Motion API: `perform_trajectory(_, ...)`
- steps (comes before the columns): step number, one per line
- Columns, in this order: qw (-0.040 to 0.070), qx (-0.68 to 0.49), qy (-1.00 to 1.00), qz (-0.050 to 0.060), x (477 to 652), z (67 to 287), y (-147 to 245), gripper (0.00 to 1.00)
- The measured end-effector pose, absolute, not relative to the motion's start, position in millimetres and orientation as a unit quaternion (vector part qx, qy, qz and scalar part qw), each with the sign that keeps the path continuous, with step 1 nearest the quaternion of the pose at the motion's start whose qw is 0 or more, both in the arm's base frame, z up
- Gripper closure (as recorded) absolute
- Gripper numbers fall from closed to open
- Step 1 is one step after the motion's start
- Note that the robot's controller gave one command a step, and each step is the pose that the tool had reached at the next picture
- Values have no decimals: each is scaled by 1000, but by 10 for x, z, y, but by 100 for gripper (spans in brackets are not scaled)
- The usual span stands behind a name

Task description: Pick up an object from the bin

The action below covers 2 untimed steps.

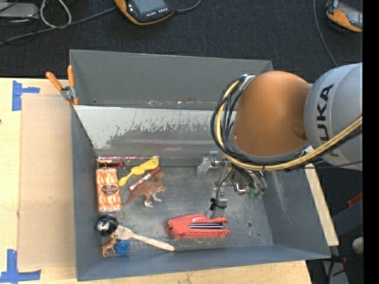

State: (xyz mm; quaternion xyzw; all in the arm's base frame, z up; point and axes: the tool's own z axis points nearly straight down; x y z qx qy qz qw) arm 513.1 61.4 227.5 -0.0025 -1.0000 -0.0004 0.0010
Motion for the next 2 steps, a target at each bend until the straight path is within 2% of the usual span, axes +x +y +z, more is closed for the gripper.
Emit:
perform_trajectory(1,1,-3,-1000,0,5131,2275,614,0)
perform_trajectory(2,3,91,-996,-1,4702,1711,216,100)
